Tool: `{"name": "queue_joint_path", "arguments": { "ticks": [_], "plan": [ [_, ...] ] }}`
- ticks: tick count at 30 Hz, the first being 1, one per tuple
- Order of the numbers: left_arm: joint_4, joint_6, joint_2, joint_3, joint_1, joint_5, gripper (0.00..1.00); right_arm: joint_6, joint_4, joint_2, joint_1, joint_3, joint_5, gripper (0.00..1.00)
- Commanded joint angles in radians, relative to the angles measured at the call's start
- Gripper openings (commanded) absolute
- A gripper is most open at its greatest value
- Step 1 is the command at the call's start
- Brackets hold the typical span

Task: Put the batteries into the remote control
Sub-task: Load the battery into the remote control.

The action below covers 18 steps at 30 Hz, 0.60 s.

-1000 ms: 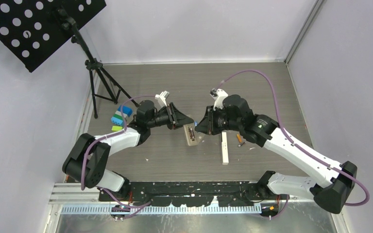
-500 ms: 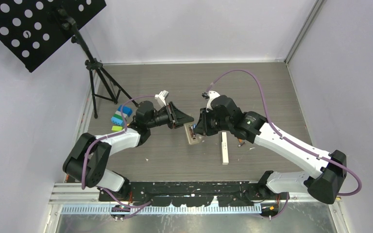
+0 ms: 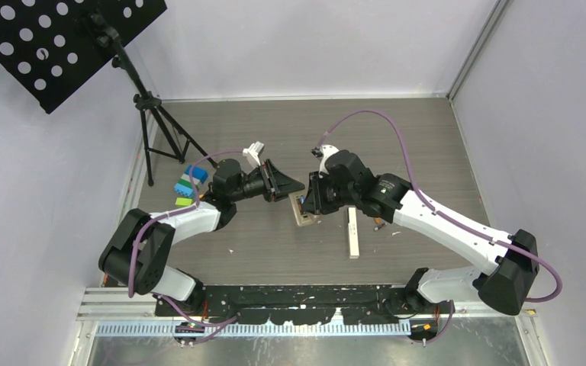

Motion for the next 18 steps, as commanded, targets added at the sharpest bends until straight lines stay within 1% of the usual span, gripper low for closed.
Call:
{"name": "queue_joint_path", "arguments": {
  "ticks": [1,9,14,16,18],
  "plan": [
    [0.078,-0.008,-0.011,-0.004,0.003,-0.002,0.00,-0.013,0.017,0.005,0.009,0.036,-0.024,0.23],
    [0.082,-0.013,-0.005,-0.003,0.003,-0.010,0.00,-0.010,0.020,0.006,0.010,0.039,-0.036,0.28],
    [0.087,-0.023,0.000,-0.002,0.003,-0.019,0.00,0.005,0.016,-0.015,0.009,0.044,-0.005,0.34],
    [0.094,-0.035,0.000,-0.003,0.003,-0.023,0.00,0.022,0.017,-0.033,0.009,0.043,0.019,0.39],
    [0.115,-0.059,-0.004,-0.005,0.003,-0.028,0.00,0.046,0.030,-0.065,0.009,0.038,0.045,0.48]
  ]
}}
